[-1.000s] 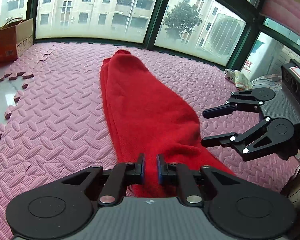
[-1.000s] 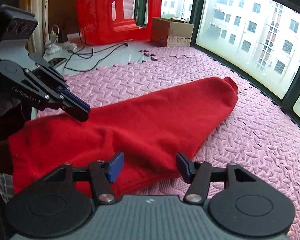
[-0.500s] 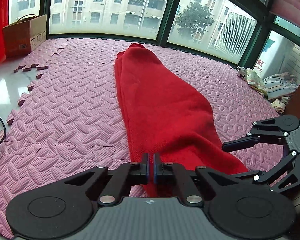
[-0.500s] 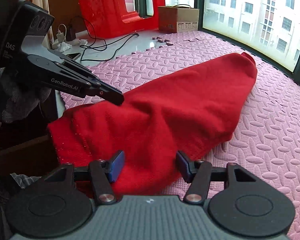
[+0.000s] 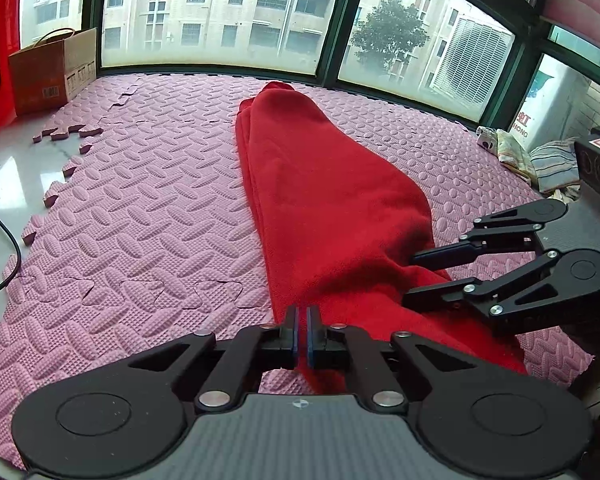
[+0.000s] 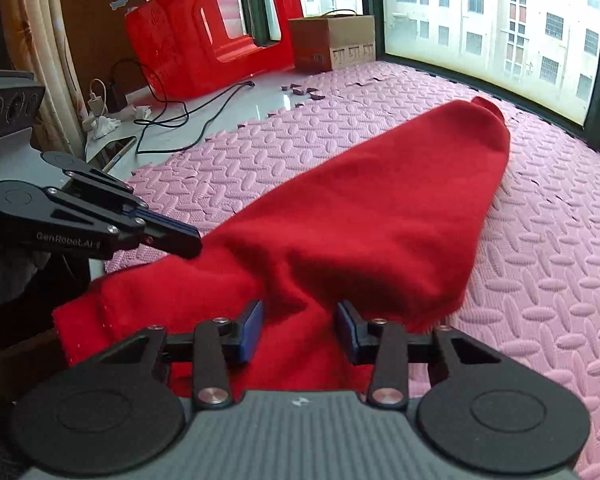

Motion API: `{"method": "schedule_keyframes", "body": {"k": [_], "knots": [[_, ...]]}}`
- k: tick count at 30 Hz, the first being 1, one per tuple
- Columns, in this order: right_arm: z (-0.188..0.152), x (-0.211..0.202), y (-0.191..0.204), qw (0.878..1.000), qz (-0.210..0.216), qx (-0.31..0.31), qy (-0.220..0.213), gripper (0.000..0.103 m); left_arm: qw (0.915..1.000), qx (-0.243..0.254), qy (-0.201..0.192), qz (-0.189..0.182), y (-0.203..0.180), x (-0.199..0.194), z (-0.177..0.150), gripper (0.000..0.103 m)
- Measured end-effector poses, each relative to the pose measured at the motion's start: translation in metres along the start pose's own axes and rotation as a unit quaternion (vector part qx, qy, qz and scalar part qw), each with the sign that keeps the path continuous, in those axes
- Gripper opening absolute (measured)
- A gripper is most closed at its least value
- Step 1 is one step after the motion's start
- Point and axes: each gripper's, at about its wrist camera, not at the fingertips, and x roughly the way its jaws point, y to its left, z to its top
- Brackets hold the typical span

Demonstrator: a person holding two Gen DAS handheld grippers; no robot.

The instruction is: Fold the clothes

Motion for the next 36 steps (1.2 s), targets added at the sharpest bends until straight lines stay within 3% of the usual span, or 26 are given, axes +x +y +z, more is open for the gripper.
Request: {"method": "schedule_keyframes", "body": {"k": [2, 9, 13, 16, 20, 24, 28, 33, 36], "knots": [[-0.002, -0.011, -0.003, 1.0, -0.002, 0.011, 0.004, 0.04, 1.0, -0.002, -0.006, -0.005, 0.0, -0.005, 0.006, 0.005], [0.022, -0.019, -0.014, 0.998, -0.04, 0.022, -0.048, 0.04, 0.9983, 0.021, -0.032, -0.045, -0.021, -0.012, 0.032, 0.006], [0.034, 0.004, -0.027, 0.997, -0.06, 0.021, -0.039, 0.04, 0.9962, 0.049, -0.007, -0.072, -0.043, 0.012, 0.035, 0.007], [0.035, 0.02, -0.038, 0.997, -0.075, 0.023, -0.022, 0.039, 0.9923, 0.068, 0.039, -0.096, -0.052, 0.03, 0.024, 0.007], [0.032, 0.03, -0.046, 0.996, -0.087, 0.016, -0.012, 0.039, 0.9862, 0.102, 0.052, -0.12, -0.055, 0.022, 0.007, 0.007], [0.035, 0.019, -0.044, 0.996, -0.08, 0.02, -0.029, 0.039, 0.9864, 0.083, 0.048, -0.133, -0.044, 0.008, 0.006, 0.007], [0.033, -0.005, -0.024, 0.998, -0.043, -0.011, -0.049, 0.039, 0.9854, 0.081, 0.039, -0.145, -0.039, -0.005, 0.013, 0.007], [0.019, -0.001, -0.004, 0.998, -0.02, -0.054, -0.013, 0.04, 0.9913, 0.045, 0.015, -0.123, -0.028, 0.0, 0.037, 0.007], [0.027, -0.005, -0.013, 0.999, -0.003, -0.033, -0.015, 0.04, 0.9943, 0.01, 0.008, -0.106, -0.021, 0.016, 0.05, 0.007]]}}
